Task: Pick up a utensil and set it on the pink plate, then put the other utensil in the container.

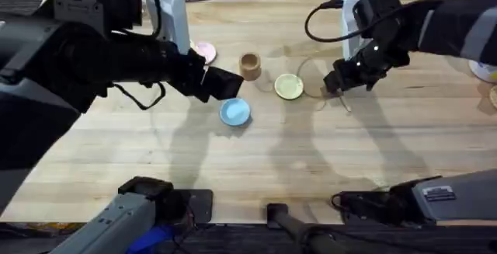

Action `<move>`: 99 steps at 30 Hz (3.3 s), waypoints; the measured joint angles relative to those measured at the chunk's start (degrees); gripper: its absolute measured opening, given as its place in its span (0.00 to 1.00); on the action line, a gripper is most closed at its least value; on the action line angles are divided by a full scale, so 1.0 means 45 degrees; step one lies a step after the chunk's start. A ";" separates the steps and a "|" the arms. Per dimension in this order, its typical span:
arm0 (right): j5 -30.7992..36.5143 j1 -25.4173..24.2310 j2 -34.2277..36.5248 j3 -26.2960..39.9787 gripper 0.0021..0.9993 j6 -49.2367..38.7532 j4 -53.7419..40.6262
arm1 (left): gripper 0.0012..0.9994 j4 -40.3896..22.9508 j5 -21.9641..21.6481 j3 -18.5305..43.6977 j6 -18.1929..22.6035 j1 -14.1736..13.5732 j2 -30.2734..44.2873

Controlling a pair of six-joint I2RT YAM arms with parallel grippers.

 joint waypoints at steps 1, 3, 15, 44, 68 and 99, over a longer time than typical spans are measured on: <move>0.0021 0.0000 0.0010 0.0000 0.19 0.0006 0.0016 | 1.00 0.0003 0.0000 0.0000 0.0000 0.0000 0.0005; 0.0087 0.0000 0.0034 0.0024 0.11 0.0000 0.0019 | 1.00 0.0005 0.0000 0.0000 0.0000 0.0000 0.0005; 0.0131 -0.0005 0.0030 0.0058 0.04 0.0005 0.0018 | 1.00 0.0001 0.0000 0.0000 -0.0001 0.0000 0.0005; -0.1475 0.0546 0.0353 0.5516 0.03 -0.2412 0.0112 | 1.00 0.0000 0.0000 0.0000 0.0000 0.0000 0.0005; -0.6150 0.1305 0.0350 0.5916 0.03 -0.5465 0.3476 | 1.00 0.0005 0.0000 0.0000 0.0000 0.0000 0.0005; -1.4395 0.0491 0.0301 0.1722 0.03 -0.6716 1.2185 | 1.00 0.0005 0.0000 0.0000 0.0000 0.0000 0.0005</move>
